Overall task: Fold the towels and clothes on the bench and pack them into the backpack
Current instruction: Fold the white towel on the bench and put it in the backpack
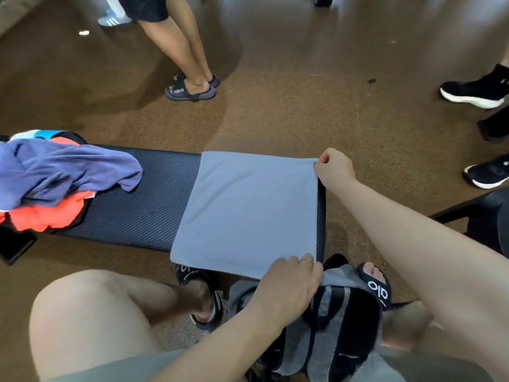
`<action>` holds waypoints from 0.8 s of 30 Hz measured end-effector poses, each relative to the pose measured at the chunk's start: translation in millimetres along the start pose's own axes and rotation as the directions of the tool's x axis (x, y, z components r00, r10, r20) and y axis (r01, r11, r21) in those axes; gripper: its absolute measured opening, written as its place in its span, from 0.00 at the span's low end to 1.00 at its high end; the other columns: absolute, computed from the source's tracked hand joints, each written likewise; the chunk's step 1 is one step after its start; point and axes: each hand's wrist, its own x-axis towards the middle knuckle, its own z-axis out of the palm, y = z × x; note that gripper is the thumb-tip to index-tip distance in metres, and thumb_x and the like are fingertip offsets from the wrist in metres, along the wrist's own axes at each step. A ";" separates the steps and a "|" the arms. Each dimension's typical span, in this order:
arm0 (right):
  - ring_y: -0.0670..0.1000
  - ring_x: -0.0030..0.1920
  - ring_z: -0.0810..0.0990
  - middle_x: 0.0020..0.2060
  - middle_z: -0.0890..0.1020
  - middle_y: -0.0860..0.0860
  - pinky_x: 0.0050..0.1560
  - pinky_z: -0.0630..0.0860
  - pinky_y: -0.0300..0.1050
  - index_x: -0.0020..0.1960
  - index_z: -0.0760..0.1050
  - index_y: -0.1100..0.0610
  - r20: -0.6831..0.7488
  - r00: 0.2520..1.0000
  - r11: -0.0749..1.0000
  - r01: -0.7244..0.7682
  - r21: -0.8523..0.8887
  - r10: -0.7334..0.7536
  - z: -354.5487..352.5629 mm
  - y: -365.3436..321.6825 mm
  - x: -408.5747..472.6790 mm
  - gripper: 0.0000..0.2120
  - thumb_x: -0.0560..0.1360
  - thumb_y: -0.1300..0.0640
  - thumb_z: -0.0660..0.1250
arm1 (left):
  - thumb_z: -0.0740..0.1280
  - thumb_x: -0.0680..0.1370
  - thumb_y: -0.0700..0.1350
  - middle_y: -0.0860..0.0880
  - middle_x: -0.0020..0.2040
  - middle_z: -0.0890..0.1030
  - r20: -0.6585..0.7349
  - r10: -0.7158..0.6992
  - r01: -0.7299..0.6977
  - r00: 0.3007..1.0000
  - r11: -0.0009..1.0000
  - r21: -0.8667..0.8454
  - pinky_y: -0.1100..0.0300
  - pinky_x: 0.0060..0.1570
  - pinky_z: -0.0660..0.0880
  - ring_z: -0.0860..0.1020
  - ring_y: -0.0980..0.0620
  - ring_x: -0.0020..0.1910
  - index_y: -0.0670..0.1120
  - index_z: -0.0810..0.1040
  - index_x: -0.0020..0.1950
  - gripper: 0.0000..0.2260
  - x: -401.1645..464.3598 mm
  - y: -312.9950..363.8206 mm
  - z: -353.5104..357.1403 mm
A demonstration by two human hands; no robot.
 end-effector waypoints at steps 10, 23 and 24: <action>0.55 0.41 0.75 0.43 0.78 0.53 0.37 0.68 0.46 0.49 0.71 0.56 -0.022 0.999 0.999 -0.031 -0.013 0.030 -37.0 5.0 -17.6 0.04 0.75 0.59 0.61 | 0.60 0.83 0.47 0.49 0.39 0.73 -0.133 -0.059 -0.009 0.989 0.886 -0.463 0.54 0.30 0.66 0.71 0.48 0.34 0.46 0.68 0.49 0.06 -19.8 7.3 -12.3; 0.52 0.32 0.81 0.37 0.85 0.60 0.35 0.82 0.47 0.48 0.80 0.65 0.291 0.936 0.980 0.188 0.060 -0.197 32.6 -139.8 -18.2 0.09 0.73 0.61 0.65 | 0.67 0.80 0.47 0.55 0.29 0.79 0.426 -0.270 0.480 0.863 0.180 -0.859 0.59 0.37 0.68 0.86 0.48 0.49 0.49 0.67 0.38 0.13 -92.1 -129.3 -36.0; 0.52 0.33 0.82 0.39 0.86 0.61 0.37 0.84 0.49 0.47 0.80 0.64 0.314 0.929 0.980 0.195 0.039 -0.197 44.4 -147.5 -17.0 0.08 0.72 0.61 0.66 | 0.67 0.80 0.45 0.53 0.29 0.80 0.450 -0.280 0.503 0.848 0.161 -0.849 0.59 0.37 0.70 0.86 0.50 0.48 0.48 0.67 0.38 0.13 -95.4 -140.3 -32.8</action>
